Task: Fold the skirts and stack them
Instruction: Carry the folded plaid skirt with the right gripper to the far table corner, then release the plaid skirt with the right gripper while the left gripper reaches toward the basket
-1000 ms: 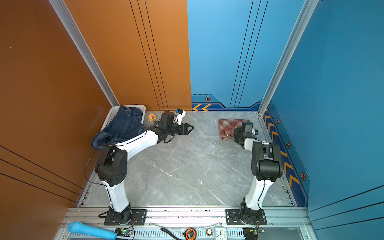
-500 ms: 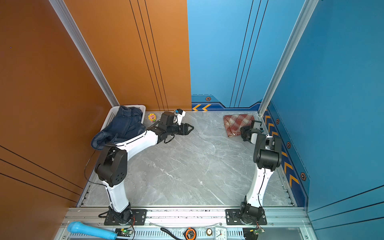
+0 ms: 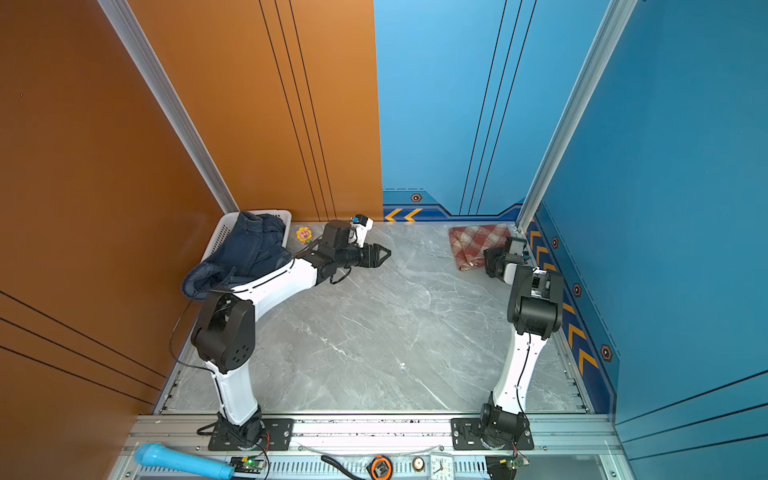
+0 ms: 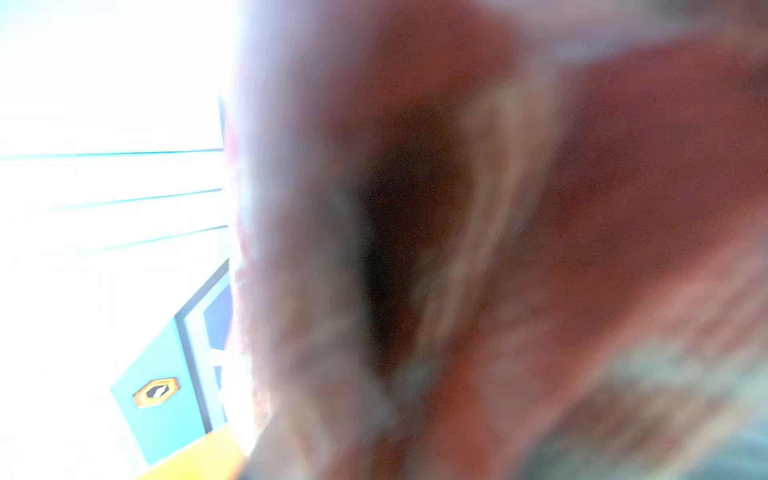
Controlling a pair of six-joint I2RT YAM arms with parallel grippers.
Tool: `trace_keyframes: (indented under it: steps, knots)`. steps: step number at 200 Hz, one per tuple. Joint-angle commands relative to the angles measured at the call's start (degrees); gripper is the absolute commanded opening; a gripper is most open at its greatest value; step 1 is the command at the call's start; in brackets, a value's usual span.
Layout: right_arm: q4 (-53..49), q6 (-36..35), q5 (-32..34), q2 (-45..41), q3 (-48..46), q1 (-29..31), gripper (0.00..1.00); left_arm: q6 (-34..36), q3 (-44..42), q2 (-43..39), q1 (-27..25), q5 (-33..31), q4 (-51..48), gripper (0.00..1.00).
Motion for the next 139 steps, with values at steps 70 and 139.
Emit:
trace_keyframes:
  steps: [70, 139]
  knots:
    - [-8.48, -15.93, 10.76, -22.44, -13.77, -0.77, 1.00, 4.78, 0.87, -7.23, 3.44, -15.55, -11.19, 0.98]
    - [-15.07, -36.90, 28.24, -38.78, -20.98, 13.70, 1.00, 6.65, 3.78, -11.69, 6.54, -28.78, -26.96, 0.98]
